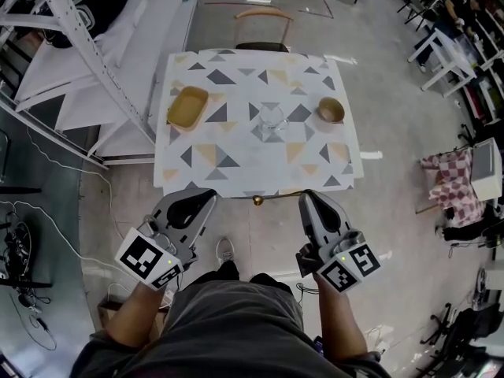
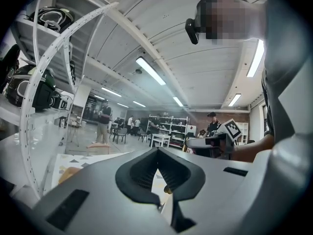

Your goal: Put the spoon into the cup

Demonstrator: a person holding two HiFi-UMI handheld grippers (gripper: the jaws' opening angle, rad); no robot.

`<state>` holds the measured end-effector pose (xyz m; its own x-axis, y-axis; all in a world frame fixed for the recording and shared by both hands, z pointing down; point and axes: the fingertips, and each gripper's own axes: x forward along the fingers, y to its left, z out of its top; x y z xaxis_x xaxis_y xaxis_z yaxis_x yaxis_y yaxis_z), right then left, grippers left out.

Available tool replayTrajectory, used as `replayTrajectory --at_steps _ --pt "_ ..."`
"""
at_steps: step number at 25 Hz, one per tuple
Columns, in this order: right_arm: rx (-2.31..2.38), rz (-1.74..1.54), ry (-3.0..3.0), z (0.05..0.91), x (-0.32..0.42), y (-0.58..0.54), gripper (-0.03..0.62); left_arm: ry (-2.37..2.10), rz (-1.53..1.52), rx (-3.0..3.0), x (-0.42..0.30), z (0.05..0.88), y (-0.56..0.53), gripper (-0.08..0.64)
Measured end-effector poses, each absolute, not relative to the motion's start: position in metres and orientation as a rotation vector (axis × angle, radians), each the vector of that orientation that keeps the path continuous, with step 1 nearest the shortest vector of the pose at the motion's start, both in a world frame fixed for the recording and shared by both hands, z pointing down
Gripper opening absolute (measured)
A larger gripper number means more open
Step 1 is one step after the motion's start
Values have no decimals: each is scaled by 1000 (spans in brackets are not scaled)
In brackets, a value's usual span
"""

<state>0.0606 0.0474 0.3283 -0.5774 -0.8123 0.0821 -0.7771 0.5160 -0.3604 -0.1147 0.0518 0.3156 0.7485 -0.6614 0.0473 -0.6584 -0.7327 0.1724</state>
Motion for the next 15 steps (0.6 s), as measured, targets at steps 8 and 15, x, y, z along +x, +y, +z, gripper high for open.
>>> replayTrajectory --at_steps 8,15 --pt "-1412 -541 2646 327 55 30 23 -1046 -27 2765 -122 318 36 14" --pt "-1422 -527 2636 326 56 11 23 -1048 -26 2767 -124 318 21 14"
